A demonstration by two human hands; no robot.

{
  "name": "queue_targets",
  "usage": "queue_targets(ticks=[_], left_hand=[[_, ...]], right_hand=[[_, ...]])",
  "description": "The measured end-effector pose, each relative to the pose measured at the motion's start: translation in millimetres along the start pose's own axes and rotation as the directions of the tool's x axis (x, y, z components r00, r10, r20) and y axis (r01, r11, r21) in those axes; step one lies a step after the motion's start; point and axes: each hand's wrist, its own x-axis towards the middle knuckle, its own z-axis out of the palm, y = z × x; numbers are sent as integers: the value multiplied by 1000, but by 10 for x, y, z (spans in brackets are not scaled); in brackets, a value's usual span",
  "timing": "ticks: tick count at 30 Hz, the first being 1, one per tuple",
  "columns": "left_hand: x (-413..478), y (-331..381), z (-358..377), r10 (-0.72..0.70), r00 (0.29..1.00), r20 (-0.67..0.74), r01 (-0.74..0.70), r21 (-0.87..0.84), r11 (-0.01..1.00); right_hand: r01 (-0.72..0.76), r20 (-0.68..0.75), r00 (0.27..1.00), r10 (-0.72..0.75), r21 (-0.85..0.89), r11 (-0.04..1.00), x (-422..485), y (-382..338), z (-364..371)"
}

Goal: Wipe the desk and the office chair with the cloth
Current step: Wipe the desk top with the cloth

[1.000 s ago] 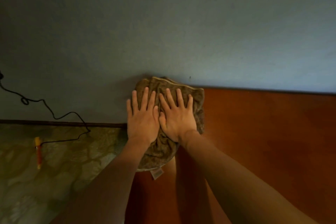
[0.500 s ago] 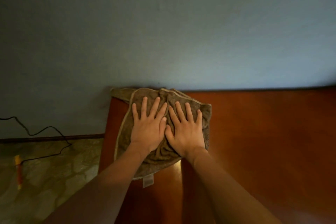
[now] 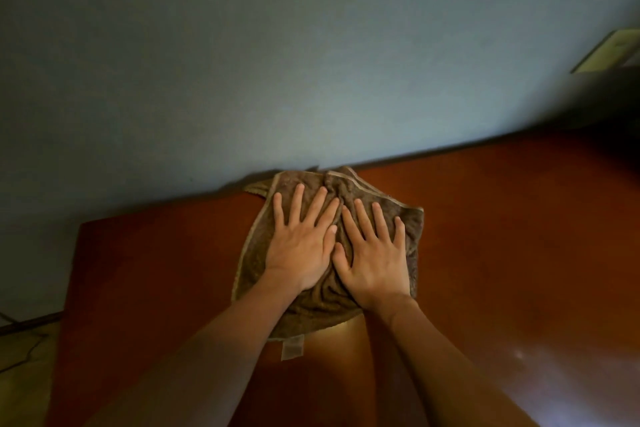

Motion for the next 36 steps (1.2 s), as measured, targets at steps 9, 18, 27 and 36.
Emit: queue_targets(ticks=[9,18,27,36], left_hand=[[759,963,-32,150,988,-23,-149,8,989],[1347,1730,-3,186,982,-9,-186,43,982],[1874,2367,3,229,973,-27,-227,47,973],[2544,3117,36,305,952,-36,-303,47,952]], right_hand=[[-134,-32,990,134,4,991,75,1104,-175],[-196,-47,979,196,11,981,184,1993,-282],[-240,-77,967,244,54,969,319,2741,-409],[-306,-97,946,310,60,950,494,3619,-552]])
